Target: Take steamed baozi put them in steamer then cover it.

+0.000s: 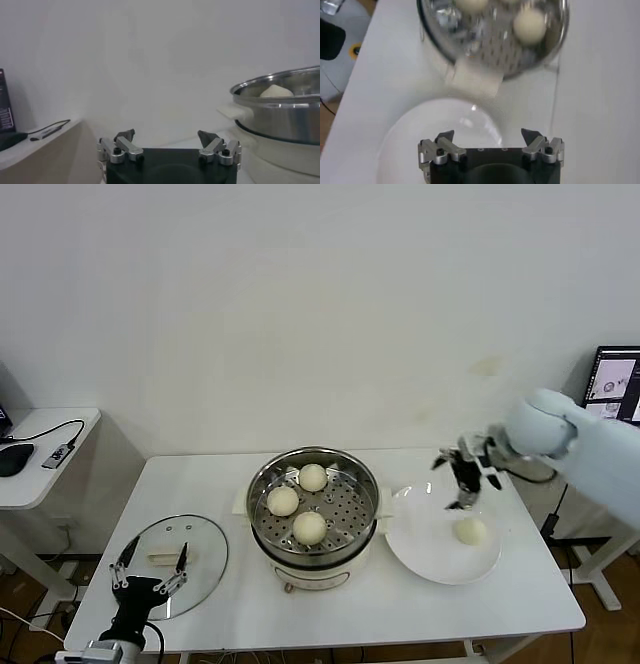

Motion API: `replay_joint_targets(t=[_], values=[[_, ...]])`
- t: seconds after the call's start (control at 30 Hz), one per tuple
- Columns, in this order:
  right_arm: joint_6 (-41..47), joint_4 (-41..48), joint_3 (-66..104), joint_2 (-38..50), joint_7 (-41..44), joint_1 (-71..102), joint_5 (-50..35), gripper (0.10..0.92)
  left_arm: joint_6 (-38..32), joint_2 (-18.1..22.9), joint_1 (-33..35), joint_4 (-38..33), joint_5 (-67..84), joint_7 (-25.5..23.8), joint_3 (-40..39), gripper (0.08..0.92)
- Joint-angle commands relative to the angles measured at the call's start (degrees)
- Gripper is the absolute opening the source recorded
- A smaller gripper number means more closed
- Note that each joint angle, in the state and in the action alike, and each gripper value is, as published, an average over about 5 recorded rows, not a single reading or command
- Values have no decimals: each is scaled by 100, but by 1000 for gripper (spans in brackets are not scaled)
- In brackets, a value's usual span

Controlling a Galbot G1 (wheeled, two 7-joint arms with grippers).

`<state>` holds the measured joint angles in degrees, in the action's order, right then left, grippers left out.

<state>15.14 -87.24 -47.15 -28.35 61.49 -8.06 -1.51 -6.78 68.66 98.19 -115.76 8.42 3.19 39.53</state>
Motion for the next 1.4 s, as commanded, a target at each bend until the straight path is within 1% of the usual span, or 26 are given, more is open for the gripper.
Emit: replay_joint_targets(t=[0.03, 0.27, 0.47, 0.7, 1.03, 1.2, 1.4], values=[[-105, 953, 1486, 293, -15, 1898, 1011, 823, 11, -16, 12, 8, -9, -7, -9, 823], [-197, 1670, 1549, -442, -135, 1980, 1276, 823, 16, 9, 75, 7, -8, -8, 89, 823], [-200, 1977, 1473, -904, -186, 1961, 1393, 823, 41, 28, 108, -2, -6, -7, 167, 823], [-204, 2152, 1442, -1177, -222, 1955, 1460, 823, 45, 46, 115, 8, -5, -3, 204, 823], [-202, 2324, 1419, -1274, -252, 1984, 1563, 814, 82, 46, 83, 7, -7, 7, 201, 823], [-175, 2310, 1431, -1299, -258, 1982, 1563, 761, 95, 53, 65, -4, -10, 6, 199, 823], [-179, 2309, 1412, -1318, -223, 1948, 1588, 635, 101, 62, 62, -1, -11, 6, 210, 823]])
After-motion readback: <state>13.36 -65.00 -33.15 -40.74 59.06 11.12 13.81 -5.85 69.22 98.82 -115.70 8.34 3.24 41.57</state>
